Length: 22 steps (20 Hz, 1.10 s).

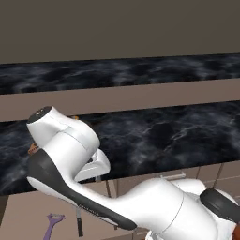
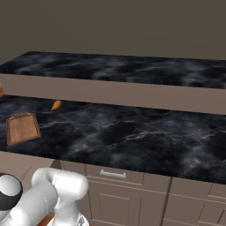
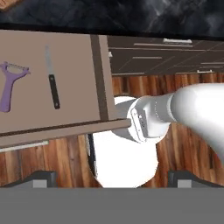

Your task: Open the drawer on the left and place the cutting tools on the cutting board.

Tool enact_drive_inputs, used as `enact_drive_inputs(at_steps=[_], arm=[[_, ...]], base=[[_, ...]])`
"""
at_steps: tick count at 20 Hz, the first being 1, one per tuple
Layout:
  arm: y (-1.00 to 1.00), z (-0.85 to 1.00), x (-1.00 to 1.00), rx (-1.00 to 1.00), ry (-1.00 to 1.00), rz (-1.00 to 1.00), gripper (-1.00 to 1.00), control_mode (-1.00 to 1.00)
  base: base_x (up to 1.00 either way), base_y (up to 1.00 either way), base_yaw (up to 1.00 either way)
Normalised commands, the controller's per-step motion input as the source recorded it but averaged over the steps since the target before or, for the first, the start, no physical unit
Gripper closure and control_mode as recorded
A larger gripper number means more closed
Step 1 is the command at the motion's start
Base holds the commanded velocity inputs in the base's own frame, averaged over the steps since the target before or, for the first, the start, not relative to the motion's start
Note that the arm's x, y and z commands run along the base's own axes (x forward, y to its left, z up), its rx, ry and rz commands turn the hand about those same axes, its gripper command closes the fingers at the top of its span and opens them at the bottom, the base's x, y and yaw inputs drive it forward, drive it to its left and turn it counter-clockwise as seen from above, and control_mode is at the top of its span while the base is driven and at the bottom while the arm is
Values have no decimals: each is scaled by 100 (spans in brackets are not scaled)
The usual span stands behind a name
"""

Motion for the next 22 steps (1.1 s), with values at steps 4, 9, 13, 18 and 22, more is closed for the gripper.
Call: enact_drive_inputs(at_steps=[4,9,13,18,22], arm=[[29,-57,45,-1,14,12,-100,-100],[51,-52,42,0,24,13,-100,-100],[70,-55,29,0,22,13,-100,-100],[66,-48,22,-3,16,8,-100,-100],[34,-51,19,-9,10,0,-100,-100]], base=[[0,0,0],[0,0,0],[0,0,0],[0,0,0],[0,0,0]])
